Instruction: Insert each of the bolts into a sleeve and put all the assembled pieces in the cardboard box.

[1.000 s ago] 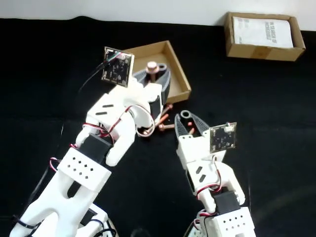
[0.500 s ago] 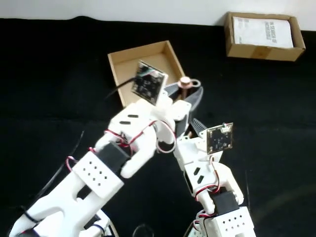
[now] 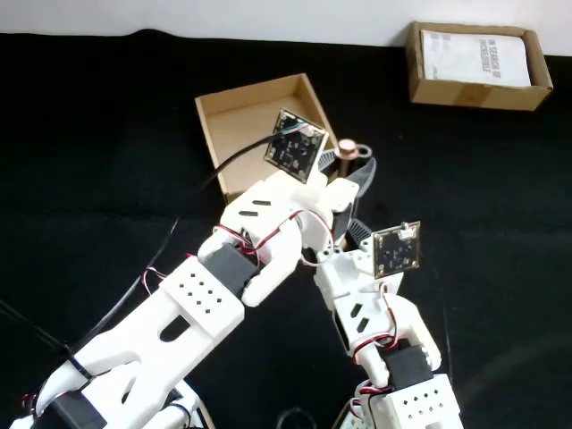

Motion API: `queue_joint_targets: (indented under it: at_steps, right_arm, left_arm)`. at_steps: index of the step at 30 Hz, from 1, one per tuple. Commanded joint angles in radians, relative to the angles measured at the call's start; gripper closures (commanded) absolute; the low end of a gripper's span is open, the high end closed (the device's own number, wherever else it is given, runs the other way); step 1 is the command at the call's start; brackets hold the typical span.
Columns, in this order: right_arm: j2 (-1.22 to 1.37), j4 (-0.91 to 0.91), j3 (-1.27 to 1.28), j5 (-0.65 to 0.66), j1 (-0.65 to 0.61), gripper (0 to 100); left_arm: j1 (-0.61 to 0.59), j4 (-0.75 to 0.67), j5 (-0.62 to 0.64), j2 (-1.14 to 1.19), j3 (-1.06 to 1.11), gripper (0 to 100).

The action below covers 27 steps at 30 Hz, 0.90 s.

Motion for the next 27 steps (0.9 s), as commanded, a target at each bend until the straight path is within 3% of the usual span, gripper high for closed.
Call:
queue_joint_targets:
  at_steps: [1, 27]
  right_arm:
    - [-0.010, 0.001, -0.016, 0.014, -0.001, 99.1]
    - [-0.010, -0.002, -0.067, 0.015, -0.001, 99.1]
  left_arm:
    - [-0.013, -0.040, -0.040, -0.007, -0.028, 99]
    - [-0.028, -0.057, -0.066, -0.004, 0.047, 99]
